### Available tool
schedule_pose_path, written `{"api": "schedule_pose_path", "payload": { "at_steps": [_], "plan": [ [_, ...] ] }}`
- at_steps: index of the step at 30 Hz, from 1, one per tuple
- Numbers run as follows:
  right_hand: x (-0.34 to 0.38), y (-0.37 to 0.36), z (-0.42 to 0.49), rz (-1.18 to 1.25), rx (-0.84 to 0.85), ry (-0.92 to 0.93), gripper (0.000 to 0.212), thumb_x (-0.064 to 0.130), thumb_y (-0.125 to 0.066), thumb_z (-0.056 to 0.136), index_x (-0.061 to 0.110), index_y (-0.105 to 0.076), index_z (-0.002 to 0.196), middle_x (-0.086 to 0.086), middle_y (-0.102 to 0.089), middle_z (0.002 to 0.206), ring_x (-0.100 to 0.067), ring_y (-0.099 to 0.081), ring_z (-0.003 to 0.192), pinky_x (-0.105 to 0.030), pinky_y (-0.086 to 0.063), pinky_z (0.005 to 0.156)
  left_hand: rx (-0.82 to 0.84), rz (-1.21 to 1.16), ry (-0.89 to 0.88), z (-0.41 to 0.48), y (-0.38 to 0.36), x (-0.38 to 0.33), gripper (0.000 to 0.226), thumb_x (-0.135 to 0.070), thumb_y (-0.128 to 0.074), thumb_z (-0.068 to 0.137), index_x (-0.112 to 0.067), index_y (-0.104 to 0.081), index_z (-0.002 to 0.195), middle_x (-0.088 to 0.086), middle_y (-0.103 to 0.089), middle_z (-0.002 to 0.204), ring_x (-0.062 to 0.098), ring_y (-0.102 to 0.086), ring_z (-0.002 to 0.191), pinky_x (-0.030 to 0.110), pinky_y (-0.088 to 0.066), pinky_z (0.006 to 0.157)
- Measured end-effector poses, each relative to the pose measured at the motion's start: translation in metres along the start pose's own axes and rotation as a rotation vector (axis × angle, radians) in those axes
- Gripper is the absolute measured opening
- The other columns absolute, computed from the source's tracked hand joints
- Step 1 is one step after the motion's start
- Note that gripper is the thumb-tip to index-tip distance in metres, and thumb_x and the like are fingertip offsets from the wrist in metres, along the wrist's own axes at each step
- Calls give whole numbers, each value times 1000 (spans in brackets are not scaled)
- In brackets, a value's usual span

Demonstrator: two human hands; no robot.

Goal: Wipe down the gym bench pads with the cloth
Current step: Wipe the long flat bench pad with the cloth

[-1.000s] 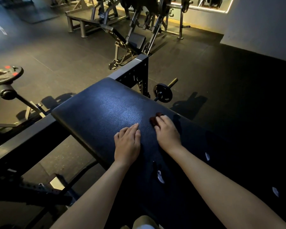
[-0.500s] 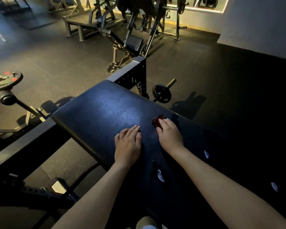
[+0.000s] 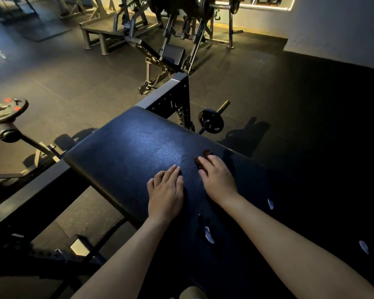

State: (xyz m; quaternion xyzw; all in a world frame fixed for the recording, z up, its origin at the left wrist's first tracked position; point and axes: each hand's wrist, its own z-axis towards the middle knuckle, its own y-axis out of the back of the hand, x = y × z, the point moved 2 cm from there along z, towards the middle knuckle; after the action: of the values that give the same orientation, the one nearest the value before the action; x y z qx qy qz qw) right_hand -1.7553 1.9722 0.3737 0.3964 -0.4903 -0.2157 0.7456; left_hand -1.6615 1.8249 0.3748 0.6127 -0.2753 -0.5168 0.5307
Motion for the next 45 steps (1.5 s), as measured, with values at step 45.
{"api": "schedule_pose_path", "payload": {
  "at_steps": [45],
  "plan": [
    [-6, -31, 138, 29, 72, 34, 36, 19, -55, 99, 13, -61, 133, -6, -57, 133, -28, -52, 124, -39, -43, 106, -72, -154, 19, 108, -14, -2, 54, -48, -23, 102, -30, -53, 144, -14, -51, 148, 13, -37, 131, 38, -22, 109]
  ]
}}
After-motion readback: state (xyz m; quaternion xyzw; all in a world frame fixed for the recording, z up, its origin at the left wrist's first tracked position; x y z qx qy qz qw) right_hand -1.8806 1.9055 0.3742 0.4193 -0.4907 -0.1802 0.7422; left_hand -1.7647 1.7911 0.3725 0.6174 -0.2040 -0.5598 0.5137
